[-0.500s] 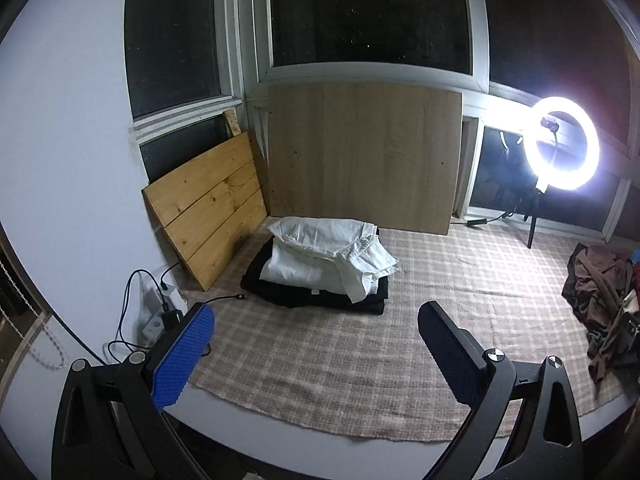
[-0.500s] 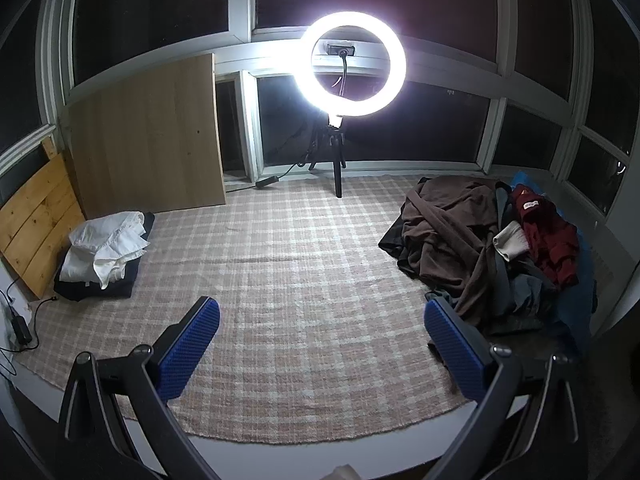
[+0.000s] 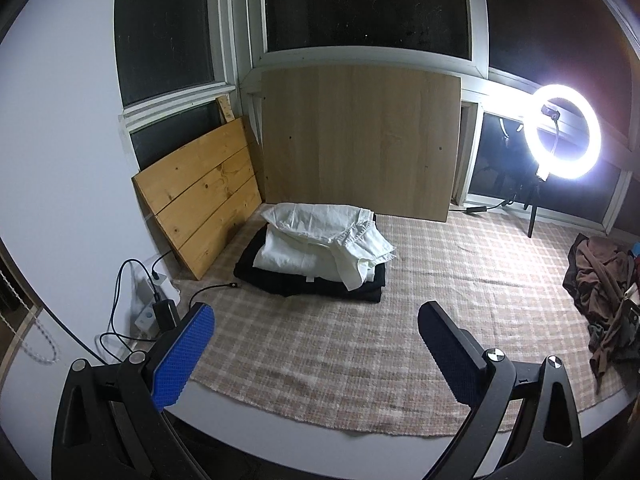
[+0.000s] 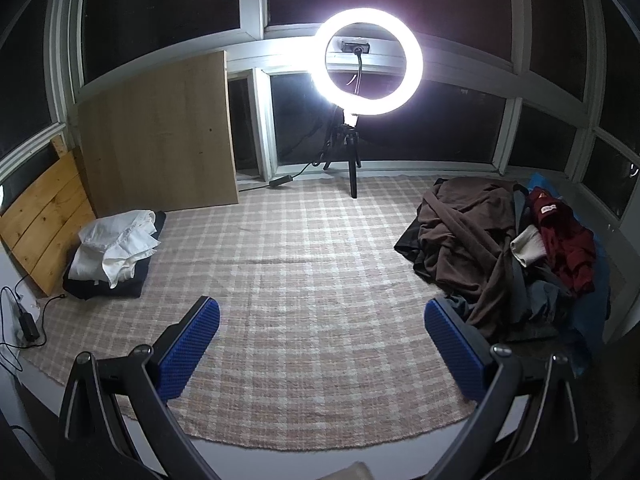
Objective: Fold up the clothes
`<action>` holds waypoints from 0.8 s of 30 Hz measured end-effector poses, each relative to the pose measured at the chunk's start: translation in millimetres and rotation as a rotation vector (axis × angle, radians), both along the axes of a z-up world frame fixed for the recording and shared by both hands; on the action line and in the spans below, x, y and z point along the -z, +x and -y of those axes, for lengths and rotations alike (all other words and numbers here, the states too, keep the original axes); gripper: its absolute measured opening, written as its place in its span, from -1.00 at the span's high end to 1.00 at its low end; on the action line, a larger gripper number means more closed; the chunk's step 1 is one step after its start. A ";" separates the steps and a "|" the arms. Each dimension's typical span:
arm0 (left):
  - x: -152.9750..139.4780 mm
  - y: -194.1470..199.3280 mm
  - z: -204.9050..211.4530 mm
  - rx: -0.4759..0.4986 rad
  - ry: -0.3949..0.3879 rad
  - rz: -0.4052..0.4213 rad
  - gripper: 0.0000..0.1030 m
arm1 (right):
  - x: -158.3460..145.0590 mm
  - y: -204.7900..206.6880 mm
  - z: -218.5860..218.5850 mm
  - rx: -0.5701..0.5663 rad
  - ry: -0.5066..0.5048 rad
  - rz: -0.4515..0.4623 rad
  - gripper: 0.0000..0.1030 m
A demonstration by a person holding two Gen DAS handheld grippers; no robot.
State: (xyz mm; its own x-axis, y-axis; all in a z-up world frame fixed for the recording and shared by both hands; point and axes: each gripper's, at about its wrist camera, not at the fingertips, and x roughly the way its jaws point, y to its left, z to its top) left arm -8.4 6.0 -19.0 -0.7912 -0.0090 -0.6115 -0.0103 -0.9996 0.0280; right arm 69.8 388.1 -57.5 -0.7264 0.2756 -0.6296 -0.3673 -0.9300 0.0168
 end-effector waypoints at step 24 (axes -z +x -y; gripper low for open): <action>32.4 -35.6 7.2 0.015 0.019 0.028 -0.97 | 20.2 -13.3 -1.8 0.029 0.002 0.010 -1.00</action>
